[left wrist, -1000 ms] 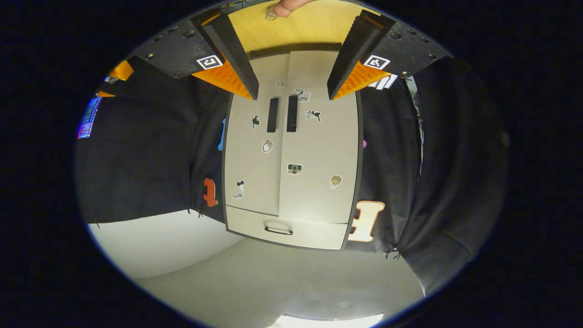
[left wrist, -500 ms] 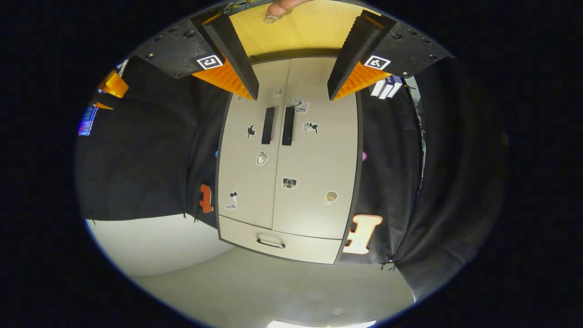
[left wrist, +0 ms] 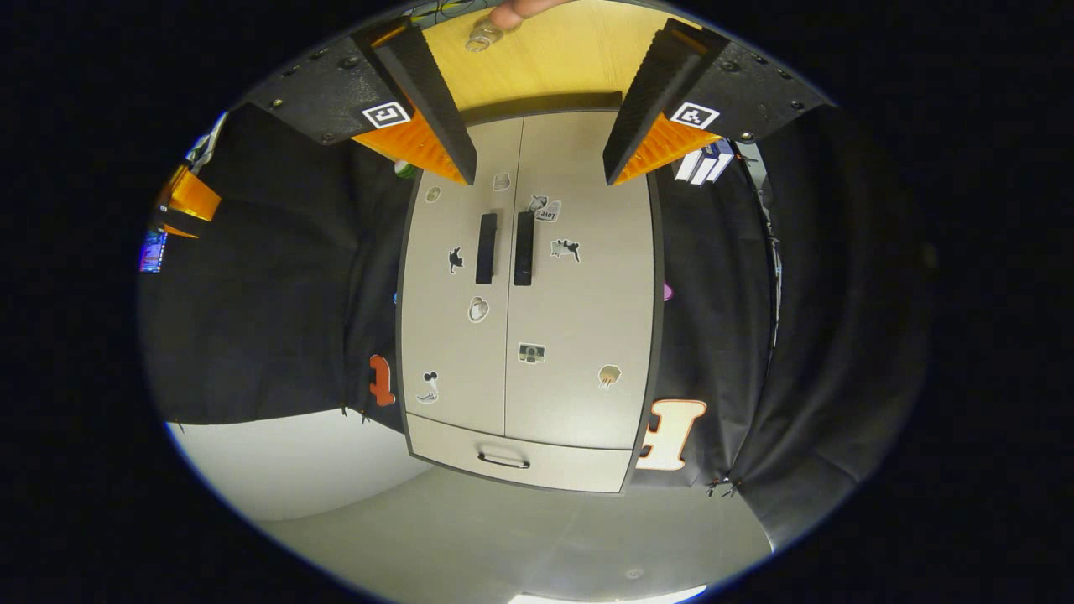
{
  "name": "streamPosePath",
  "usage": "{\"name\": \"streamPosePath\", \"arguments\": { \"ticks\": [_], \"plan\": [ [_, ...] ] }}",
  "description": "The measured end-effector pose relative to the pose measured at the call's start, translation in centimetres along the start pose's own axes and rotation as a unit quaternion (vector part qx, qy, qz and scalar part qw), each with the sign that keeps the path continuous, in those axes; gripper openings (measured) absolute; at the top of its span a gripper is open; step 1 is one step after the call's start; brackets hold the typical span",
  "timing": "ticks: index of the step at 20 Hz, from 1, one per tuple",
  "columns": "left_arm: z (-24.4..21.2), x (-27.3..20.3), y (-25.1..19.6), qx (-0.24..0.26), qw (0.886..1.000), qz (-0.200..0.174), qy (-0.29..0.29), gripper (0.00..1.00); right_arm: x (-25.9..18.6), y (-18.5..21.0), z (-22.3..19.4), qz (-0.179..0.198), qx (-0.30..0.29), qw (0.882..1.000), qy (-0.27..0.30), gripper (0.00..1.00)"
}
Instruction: Grasp the bottle in the cabinet with the left hand and place it on the coaster, then close the right door with the right hand and the left door with the left hand.
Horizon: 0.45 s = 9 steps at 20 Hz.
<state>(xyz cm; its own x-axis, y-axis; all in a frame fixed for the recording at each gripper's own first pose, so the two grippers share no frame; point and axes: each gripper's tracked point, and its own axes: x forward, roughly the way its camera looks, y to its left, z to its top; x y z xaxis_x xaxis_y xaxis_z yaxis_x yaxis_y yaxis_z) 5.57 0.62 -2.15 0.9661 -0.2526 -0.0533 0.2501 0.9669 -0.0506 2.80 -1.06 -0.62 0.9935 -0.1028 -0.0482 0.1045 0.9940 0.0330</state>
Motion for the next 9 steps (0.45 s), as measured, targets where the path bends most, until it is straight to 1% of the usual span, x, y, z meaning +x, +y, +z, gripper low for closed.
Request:
{"name": "streamPosePath", "arguments": {
  "ticks": [1, 3, 4, 6, 7, 9],
  "plan": [
    [0.1, 0.0, 0.0, 0.004, 1.0, -0.001, -0.002, 0.96, 0.2, 0.2, 0.2, 0.001, 0.0, 1.0, -0.001, 0.89],
    [0.7, 0.0, -0.1, 0.011, 1.0, -0.006, -0.013, 0.97, 0.5, 0.9, 0.4, 0.007, 0.004, 1.0, -0.004, 0.89],
    [0.9, -0.1, -0.1, 0.017, 1.0, -0.007, -0.018, 0.96, 0.6, 1.0, 0.4, 0.009, 0.006, 1.0, -0.005, 0.93],
    [1.3, 0.0, -0.2, 0.027, 0.999, -0.008, -0.029, 0.96, 0.9, 1.2, 0.1, 0.01, 0.005, 1.0, -0.001, 0.93],
    [1.6, -0.1, -0.4, 0.03, 0.999, -0.01, -0.035, 0.96, 1.1, 1.3, 0.1, 0.01, 0.004, 1.0, 0.0, 0.89],
    [1.7, 0.0, -0.7, 0.032, 0.999, -0.012, -0.039, 0.96, 1.4, 1.3, -0.1, 0.01, 0.002, 1.0, 0.003, 0.89]
  ]
}}
